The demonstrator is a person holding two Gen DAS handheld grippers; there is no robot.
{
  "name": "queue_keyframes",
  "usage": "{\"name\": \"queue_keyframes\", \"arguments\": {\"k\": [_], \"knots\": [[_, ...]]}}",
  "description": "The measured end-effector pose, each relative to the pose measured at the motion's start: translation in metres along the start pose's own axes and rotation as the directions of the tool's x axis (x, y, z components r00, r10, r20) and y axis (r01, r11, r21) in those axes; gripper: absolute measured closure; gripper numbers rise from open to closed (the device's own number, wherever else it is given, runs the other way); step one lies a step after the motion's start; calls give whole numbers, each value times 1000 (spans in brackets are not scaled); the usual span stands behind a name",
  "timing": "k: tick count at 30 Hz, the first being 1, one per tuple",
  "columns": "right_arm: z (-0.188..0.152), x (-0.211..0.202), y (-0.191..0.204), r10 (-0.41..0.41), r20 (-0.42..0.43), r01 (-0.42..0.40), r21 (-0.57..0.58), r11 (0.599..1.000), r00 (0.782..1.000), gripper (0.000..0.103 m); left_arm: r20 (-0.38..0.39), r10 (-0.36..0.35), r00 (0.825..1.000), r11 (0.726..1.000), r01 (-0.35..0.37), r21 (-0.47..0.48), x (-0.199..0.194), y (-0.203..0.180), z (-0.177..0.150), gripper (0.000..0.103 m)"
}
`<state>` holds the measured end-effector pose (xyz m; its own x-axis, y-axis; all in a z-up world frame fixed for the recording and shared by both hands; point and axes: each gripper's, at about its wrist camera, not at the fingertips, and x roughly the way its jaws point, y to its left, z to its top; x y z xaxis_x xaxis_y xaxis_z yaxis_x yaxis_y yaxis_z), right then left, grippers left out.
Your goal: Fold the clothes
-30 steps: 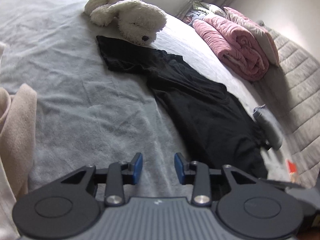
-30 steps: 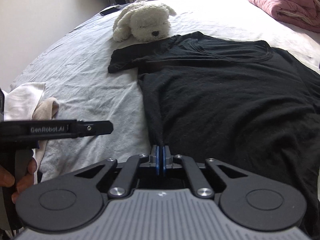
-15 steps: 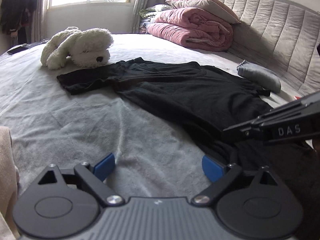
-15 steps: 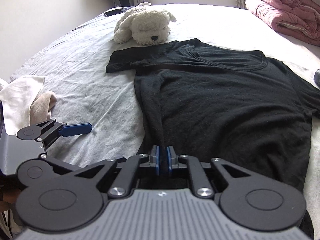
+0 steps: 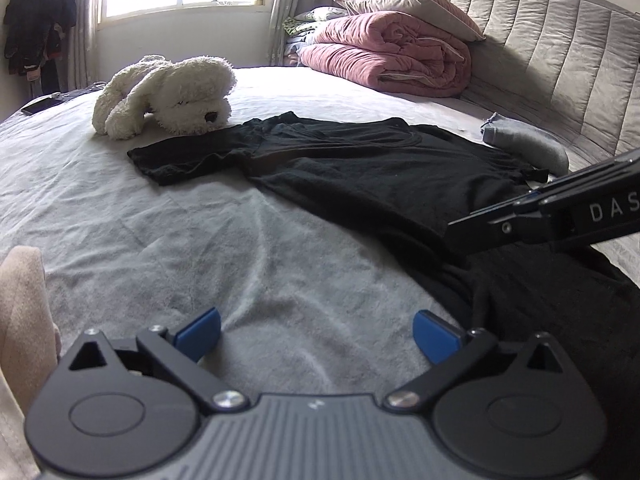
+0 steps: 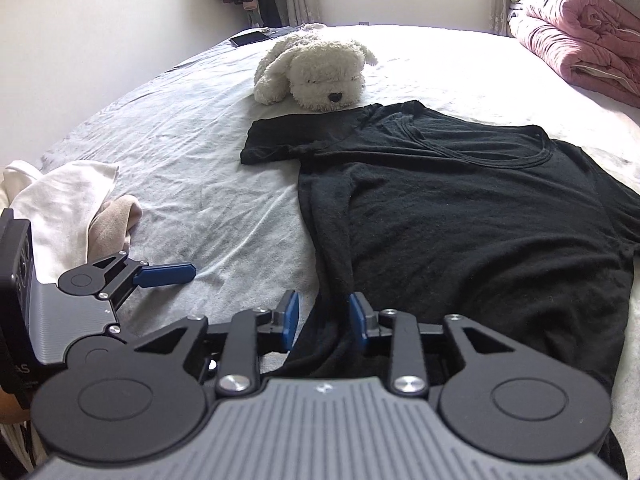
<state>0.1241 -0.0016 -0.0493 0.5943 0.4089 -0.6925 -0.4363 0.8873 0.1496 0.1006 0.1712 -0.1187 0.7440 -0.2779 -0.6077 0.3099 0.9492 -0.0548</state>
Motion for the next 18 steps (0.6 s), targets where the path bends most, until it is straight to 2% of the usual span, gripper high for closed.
{"name": "queue_keyframes", "arguments": {"k": [3, 18], "knots": [[0, 1, -1, 0, -5, 0, 9, 1000, 1000, 70, -8, 31, 999, 999, -30, 39, 2, -7, 0, 0], [3, 11, -5, -41, -15, 42, 38, 998, 999, 69, -9, 29, 1000, 999, -29, 37, 1, -6, -1, 0]]}}
